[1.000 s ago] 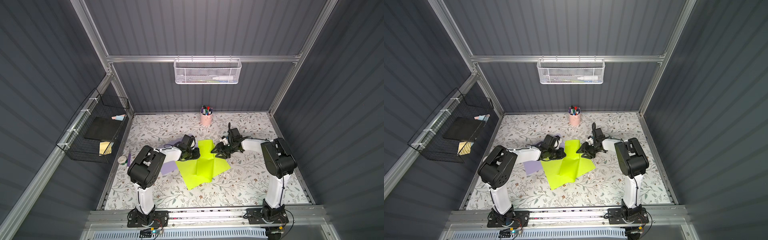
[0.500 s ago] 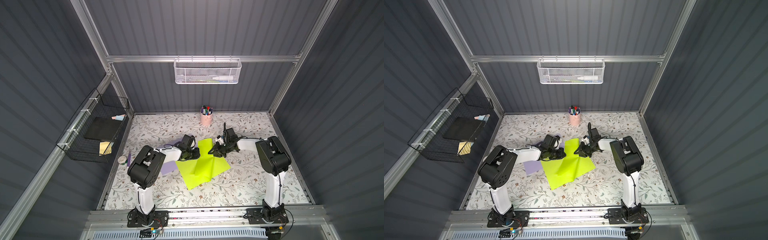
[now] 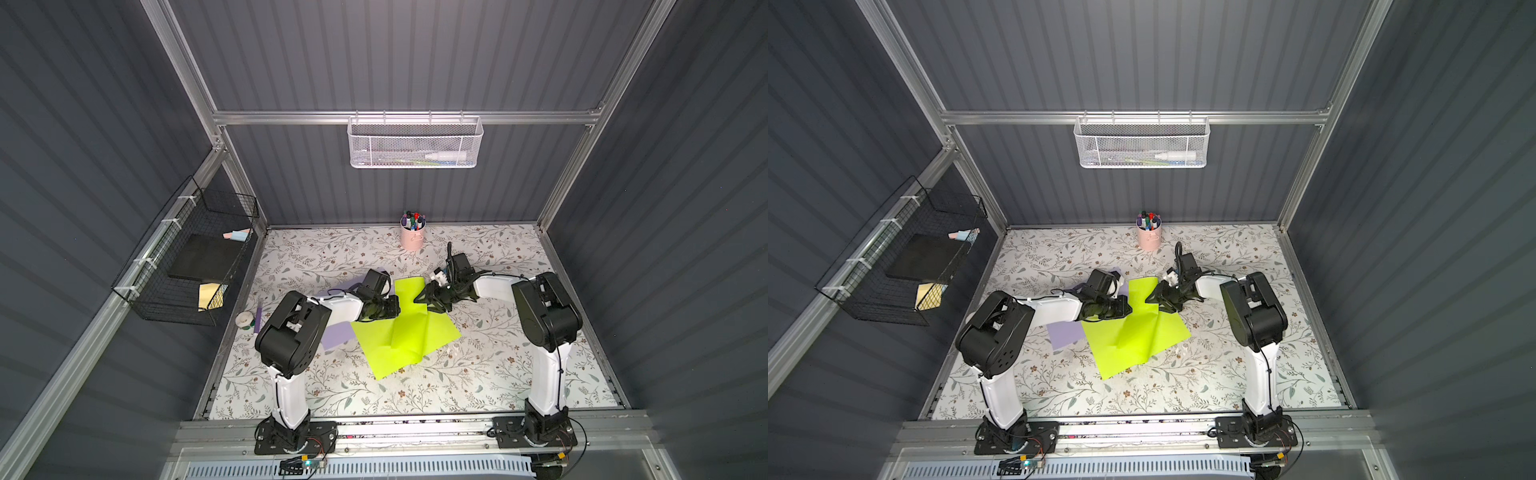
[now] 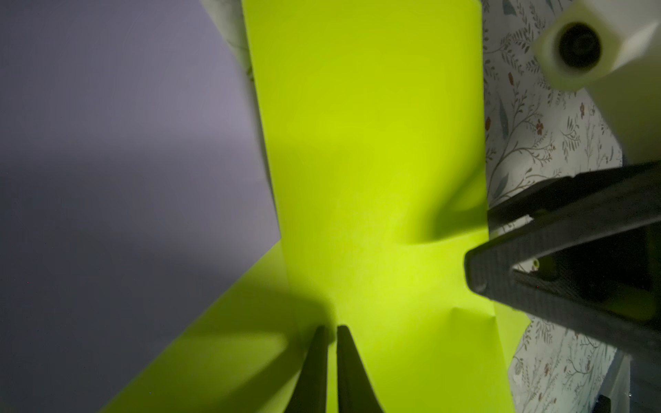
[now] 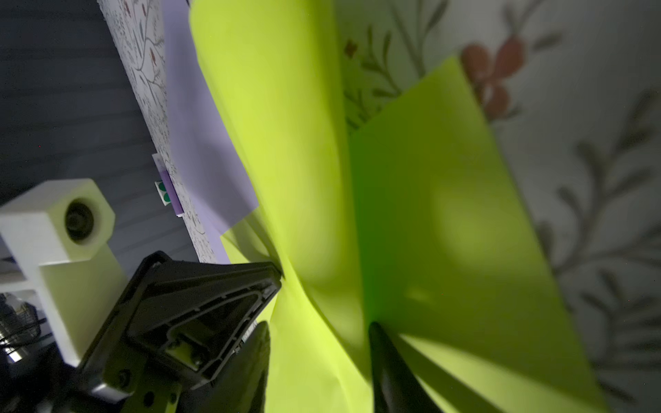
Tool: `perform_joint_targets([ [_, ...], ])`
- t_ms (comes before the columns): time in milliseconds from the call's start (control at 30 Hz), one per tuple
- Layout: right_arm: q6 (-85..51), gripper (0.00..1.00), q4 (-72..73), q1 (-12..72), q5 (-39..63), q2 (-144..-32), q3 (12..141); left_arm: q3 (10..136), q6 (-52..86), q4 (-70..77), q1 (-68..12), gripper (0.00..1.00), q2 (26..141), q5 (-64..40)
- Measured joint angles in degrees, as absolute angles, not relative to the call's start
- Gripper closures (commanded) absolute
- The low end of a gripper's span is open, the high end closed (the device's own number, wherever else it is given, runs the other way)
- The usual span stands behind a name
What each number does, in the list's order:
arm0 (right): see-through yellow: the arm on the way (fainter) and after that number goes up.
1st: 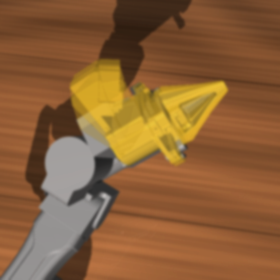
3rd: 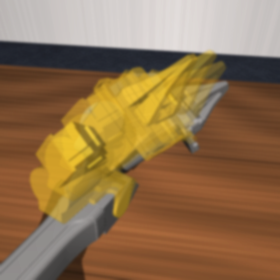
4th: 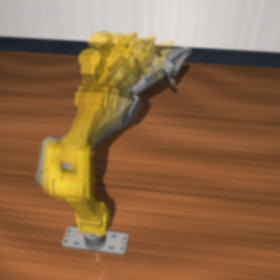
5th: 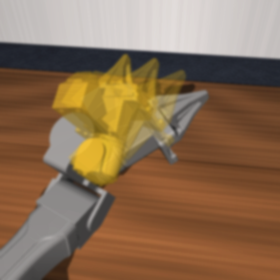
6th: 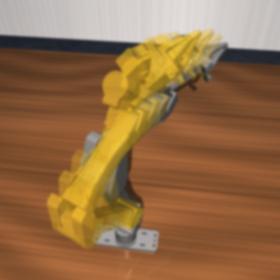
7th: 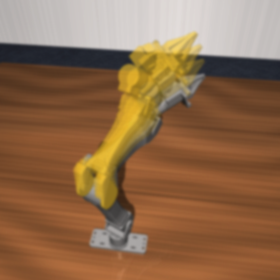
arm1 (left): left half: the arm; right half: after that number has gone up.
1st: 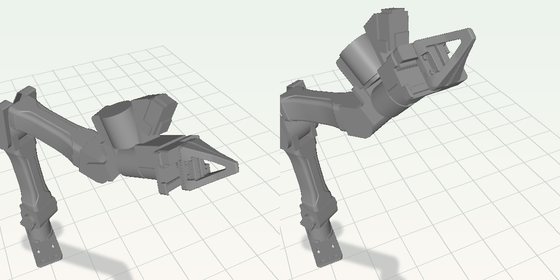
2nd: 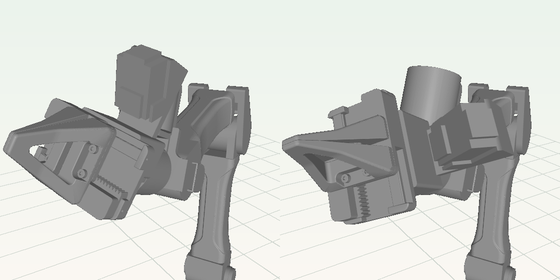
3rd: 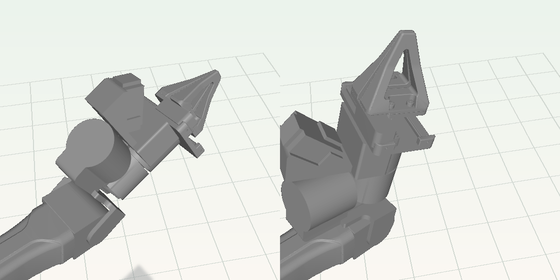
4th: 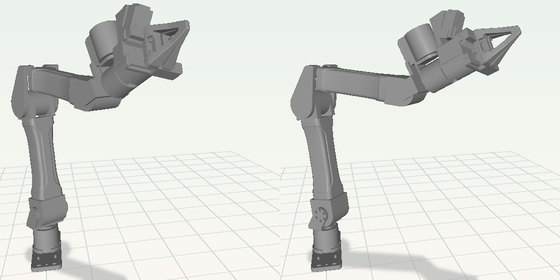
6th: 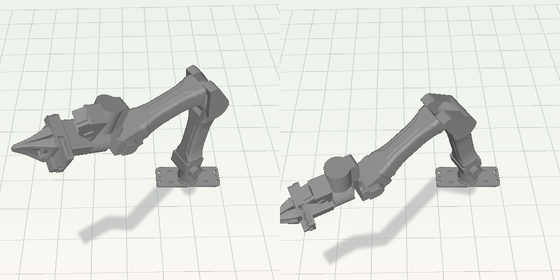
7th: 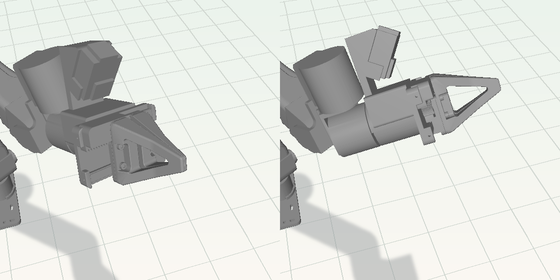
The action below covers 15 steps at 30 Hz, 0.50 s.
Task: Fold the rectangular paper in half along the long edge
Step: Fold the paper.
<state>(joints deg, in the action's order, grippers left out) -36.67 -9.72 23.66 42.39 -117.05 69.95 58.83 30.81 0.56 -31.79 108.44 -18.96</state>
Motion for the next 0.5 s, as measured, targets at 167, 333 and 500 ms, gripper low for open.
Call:
perform_joint_targets([
  [167,-36.21,0.60,-11.09,21.91,42.13,-118.63,73.06,58.83,30.81,0.56,-31.79,0.88,108.44,-18.96],
  [333,-35.46,0.73,-12.08,21.02,42.15,-121.97,76.27,58.83,30.81,0.56,-31.79,0.88,108.44,-18.96],
  [500,-34.72,0.69,-12.75,21.04,42.63,-122.91,77.45,58.81,30.81,0.56,-31.79,0.88,108.44,-18.96],
])
